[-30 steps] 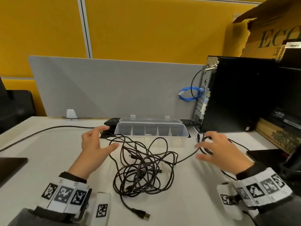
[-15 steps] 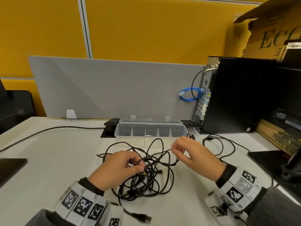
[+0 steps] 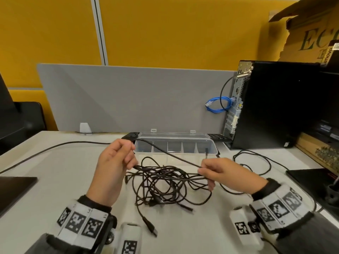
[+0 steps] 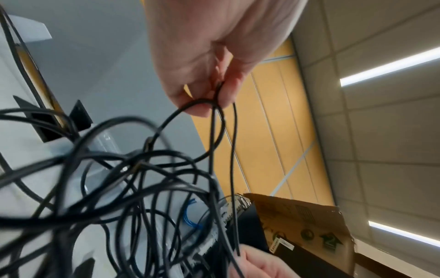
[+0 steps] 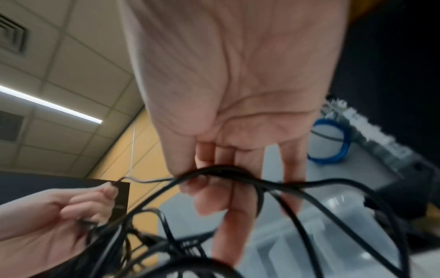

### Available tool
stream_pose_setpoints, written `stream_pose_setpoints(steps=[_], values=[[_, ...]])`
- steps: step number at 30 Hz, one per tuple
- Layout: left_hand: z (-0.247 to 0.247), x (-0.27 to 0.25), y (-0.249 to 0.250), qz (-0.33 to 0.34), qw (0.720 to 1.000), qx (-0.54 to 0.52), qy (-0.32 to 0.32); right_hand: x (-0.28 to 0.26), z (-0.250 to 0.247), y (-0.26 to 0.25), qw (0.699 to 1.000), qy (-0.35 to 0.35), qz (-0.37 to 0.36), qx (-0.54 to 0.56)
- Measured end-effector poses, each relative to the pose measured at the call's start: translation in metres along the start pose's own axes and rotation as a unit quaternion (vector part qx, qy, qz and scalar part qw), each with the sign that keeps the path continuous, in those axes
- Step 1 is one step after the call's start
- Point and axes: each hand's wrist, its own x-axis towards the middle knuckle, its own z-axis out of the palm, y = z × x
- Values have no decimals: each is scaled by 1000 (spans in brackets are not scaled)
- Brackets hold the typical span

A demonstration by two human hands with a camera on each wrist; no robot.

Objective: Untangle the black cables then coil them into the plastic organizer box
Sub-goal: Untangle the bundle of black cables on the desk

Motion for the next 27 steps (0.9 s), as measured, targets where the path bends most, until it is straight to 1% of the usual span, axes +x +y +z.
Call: stream_pose_setpoints(steps=[1,2,4,5,6,8,9,10,11,12,13,15,17,18,20,22,23,24,25,27], values=[[2,0,-3,-8,1000,16,3,-2,-4,-2,999,27,-4,-19],[4,-1,-4,-3,999,54,3,-4,-6,-7,997,46,-13,-54],[4,-3,-6,40,985,168,-11,-7,-3,-18,983,73,-39,-166],[4,-5,-7,68,968,239,-28,-8,2,-25,968,97,-65,-221],[5,-9,-5,97,945,306,-57,-9,8,-32,952,120,-91,-268],[12,-19,-2,177,884,417,-115,-12,18,-43,932,132,-103,-321],[15,-23,-2,217,851,457,-140,-13,23,-47,922,149,-107,-340],[17,-24,-3,242,828,480,-162,-12,27,-50,911,166,-114,-359],[19,-24,-5,248,820,482,-185,-11,31,-53,902,180,-126,-373],[20,-24,-6,239,823,474,-204,-10,34,-55,894,192,-140,-379],[19,-23,-8,219,833,459,-219,-10,36,-57,889,203,-147,-382],[20,-24,-10,162,850,427,-261,-8,39,-56,882,224,-153,-386],[22,-25,-11,126,862,391,-297,-7,42,-52,880,233,-168,-378],[23,-26,-11,119,863,382,-308,-7,41,-52,885,237,-171,-362],[26,-26,-11,103,868,367,-317,-6,37,-51,905,256,-167,-297],[28,-28,-10,85,888,322,-318,-5,35,-51,916,260,-157,-262],[28,-28,-8,78,900,298,-308,-4,33,-49,923,243,-147,-259],[28,-28,-4,67,918,268,-286,-3,31,-45,934,210,-126,-259],[27,-26,0,53,940,231,-247,-3,27,-37,950,159,-93,-251],[20,-19,8,34,982,132,-127,-6,15,-20,980,47,-23,-194]])
